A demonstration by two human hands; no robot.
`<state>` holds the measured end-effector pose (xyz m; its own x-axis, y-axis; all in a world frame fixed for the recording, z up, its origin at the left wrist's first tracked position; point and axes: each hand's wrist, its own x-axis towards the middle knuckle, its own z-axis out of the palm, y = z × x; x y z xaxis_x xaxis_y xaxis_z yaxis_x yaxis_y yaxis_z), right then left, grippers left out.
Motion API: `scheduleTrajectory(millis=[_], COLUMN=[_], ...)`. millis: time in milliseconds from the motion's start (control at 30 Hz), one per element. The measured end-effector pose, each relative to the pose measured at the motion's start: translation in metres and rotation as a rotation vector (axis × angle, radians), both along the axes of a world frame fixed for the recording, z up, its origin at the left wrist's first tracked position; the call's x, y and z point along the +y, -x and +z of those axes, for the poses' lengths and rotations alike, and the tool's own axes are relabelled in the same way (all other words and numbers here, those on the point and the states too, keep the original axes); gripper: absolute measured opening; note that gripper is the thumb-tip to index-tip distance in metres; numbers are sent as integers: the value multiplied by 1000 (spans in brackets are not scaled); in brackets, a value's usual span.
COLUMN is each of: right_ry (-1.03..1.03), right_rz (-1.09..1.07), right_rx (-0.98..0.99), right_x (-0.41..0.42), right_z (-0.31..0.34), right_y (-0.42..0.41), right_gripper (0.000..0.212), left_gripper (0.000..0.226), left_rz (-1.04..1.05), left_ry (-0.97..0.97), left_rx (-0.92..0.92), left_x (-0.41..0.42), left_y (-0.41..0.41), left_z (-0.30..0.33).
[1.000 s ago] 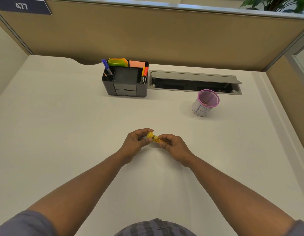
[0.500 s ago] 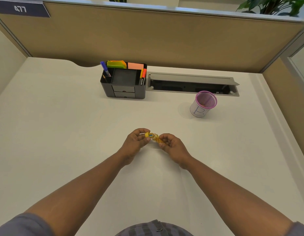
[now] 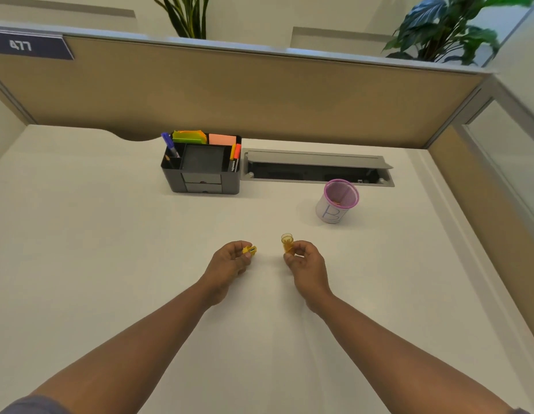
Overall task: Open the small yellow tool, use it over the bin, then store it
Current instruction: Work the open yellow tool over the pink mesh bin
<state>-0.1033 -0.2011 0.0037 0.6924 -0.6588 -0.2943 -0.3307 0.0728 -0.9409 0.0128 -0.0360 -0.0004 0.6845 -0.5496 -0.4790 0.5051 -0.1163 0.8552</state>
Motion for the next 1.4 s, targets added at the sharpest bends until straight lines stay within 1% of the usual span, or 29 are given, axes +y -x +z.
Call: scheduleTrajectory(millis=[167, 267, 367, 500, 667, 967, 1100, 1400], right_ry=[231, 322, 392, 480, 541, 640, 647, 650], right_rz=[-220, -325, -378, -392, -375, -336, -350, -320], right_rx=[-55, -82, -64, 23, 103, 163, 163, 192], right_x=[-29, -57, -84, -112, -125, -136, -138, -142], right_z=[26, 42, 47, 43, 41, 41, 42, 39], right_y=[-5, -12, -17, -23, -27, -34, -36, -35], right_gripper=[18, 20, 18, 28, 38, 34, 32, 32], left_gripper=[28, 27, 25, 27, 23, 22, 26, 25], left_rz=[24, 18, 14, 23, 35, 38, 32, 38], left_ry=[35, 38, 10, 22, 36, 38, 36, 35], left_rx=[73, 88, 98, 143, 167, 169, 167, 170], left_x=[-15, -25, -26, -24, -24, -23, -22, -23], left_y=[-6, -12, -18, -23, -23, -24, -24, -24], left_z=[-7, -8, -12, -19, -19, -21, -22, -22])
